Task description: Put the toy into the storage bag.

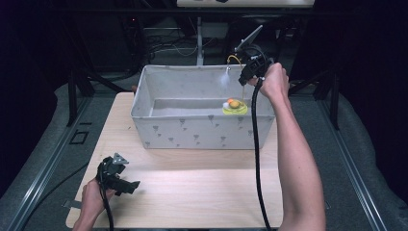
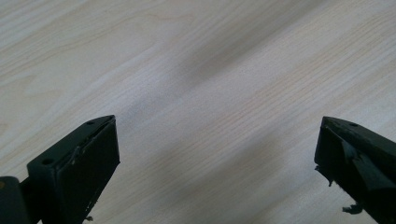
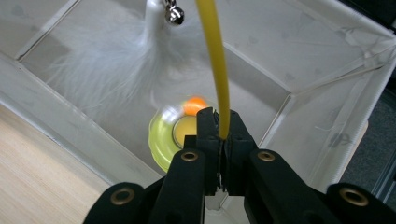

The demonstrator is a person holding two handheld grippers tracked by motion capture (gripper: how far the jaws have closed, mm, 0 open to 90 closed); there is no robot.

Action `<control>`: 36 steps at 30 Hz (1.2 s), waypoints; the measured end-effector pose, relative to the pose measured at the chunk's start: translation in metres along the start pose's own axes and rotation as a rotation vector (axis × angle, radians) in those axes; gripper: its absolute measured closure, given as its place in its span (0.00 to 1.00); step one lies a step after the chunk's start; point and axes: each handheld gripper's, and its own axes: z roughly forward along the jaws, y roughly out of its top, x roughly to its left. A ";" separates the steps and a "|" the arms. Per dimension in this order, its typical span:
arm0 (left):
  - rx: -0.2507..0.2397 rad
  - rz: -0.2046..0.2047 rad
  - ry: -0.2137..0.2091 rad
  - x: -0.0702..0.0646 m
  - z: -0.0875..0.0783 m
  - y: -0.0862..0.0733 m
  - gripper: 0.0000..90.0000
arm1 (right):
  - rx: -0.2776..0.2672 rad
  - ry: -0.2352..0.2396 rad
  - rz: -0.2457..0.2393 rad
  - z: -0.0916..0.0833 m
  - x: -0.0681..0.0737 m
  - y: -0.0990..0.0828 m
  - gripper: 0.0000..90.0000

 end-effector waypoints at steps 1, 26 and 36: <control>0.003 0.002 0.000 0.000 0.000 0.000 0.00 | 0.005 0.003 0.001 0.002 0.000 -0.001 0.98; -0.005 0.011 0.005 -0.002 -0.001 0.000 0.00 | 0.066 0.000 0.014 0.026 -0.009 -0.030 0.98; -0.007 0.014 0.004 -0.002 -0.002 0.001 0.00 | 0.086 -0.003 0.019 0.029 -0.012 -0.041 0.98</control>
